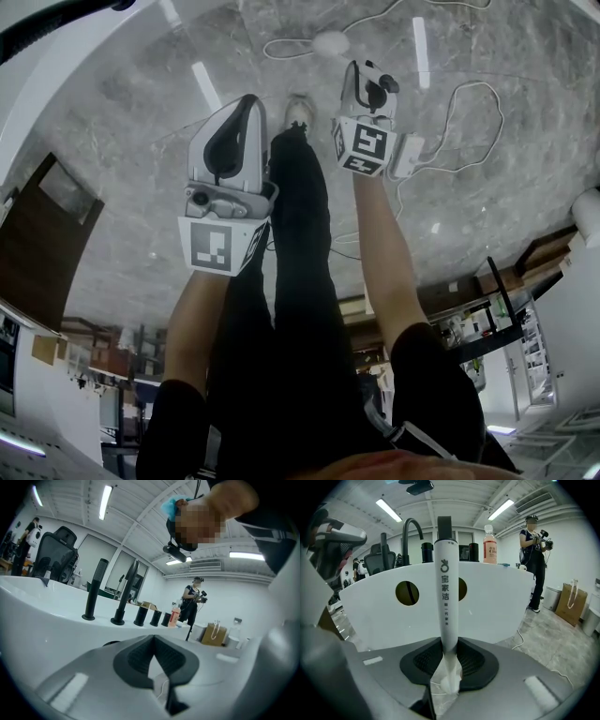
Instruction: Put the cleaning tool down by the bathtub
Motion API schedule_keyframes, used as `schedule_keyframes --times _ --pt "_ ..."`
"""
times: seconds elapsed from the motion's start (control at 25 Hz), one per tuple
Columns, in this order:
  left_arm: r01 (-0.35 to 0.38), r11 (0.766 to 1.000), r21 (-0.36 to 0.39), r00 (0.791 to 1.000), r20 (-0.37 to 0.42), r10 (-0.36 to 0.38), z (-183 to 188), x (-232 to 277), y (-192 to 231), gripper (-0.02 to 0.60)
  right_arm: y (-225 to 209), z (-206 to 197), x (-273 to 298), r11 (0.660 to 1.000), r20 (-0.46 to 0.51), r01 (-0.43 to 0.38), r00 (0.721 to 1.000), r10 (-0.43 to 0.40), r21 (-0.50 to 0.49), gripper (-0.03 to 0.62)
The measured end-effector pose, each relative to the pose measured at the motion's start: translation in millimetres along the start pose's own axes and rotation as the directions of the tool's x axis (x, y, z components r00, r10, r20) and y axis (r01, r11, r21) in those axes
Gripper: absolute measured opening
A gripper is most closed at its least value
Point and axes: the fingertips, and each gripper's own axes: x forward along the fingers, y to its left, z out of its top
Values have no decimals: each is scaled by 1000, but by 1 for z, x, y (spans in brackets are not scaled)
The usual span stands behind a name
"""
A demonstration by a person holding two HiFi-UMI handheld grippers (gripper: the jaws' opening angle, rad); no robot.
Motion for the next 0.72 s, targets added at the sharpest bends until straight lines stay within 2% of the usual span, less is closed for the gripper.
schedule_keyframes --times 0.4,0.72 --pt "8 1000 -3 1000 8 -8 0 4 2 9 8 -48 34 998 -123 -32 992 26 -48 91" --pt "0 1000 -6 1000 12 0 2 2 7 9 7 -47 50 998 -118 -43 992 38 -41 91"
